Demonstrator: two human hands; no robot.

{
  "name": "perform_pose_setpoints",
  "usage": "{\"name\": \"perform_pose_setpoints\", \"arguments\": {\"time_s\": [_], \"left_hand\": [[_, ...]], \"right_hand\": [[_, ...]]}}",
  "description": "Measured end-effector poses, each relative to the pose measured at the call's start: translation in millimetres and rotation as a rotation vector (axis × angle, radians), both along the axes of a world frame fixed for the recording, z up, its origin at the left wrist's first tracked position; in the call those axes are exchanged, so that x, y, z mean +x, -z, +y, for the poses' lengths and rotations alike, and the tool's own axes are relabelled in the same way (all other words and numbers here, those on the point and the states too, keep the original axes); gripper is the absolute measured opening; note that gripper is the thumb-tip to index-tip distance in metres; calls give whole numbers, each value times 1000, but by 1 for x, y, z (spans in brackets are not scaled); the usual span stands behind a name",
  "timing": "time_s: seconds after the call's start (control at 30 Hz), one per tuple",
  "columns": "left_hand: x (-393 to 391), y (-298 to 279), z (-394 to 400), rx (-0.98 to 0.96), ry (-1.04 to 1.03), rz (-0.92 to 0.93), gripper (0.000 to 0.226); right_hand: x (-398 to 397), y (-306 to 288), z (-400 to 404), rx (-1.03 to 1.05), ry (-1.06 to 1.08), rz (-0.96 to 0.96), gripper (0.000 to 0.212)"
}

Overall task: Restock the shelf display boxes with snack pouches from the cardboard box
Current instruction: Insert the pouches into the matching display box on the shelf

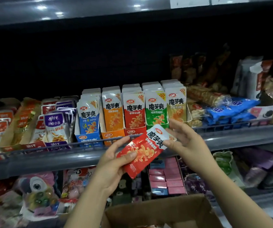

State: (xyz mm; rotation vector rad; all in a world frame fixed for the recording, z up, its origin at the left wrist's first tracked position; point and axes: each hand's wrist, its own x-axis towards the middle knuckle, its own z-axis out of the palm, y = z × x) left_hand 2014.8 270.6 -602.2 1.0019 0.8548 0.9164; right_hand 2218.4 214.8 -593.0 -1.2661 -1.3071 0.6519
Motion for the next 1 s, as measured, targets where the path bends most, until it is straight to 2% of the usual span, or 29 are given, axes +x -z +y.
{"name": "perform_pose_setpoints", "arguments": {"time_s": [0.07, 0.13, 0.27, 0.4, 0.47, 0.53, 0.63, 0.7, 0.77, 0.9, 1.0], "left_hand": [[4, -1, -4, 40, 15, 40, 57], [4, -3, -7, 91, 58, 151, 54], [10, -21, -5, 294, 128, 457, 28], [21, -47, 15, 444, 106, 535, 23], [23, -58, 30, 514, 16, 571, 18], [23, -71, 46, 542, -117, 543, 17], [23, -85, 71, 567, -279, 437, 19], [26, -86, 86, 564, -326, 395, 22], [32, -82, 96, 563, -334, 394, 23], [40, -66, 110, 579, -316, 537, 23], [42, -48, 113, 721, -327, 790, 24]], "right_hand": [[1, 0, 2, -49, 56, 120, 59], [2, -3, 4, -55, 91, 166, 53], [-4, -15, 9, 35, 36, 99, 49], [-15, -26, 21, 97, -33, 92, 53], [-18, -29, 30, 133, 2, 81, 55], [-17, -29, 38, 158, 95, -44, 55], [-16, -18, 48, 104, 195, -419, 49], [-17, -8, 54, 69, 188, -629, 47], [-20, 4, 59, 52, 148, -745, 49], [-21, 23, 63, 29, 127, -900, 53], [-21, 31, 64, 60, 135, -945, 55]]}}
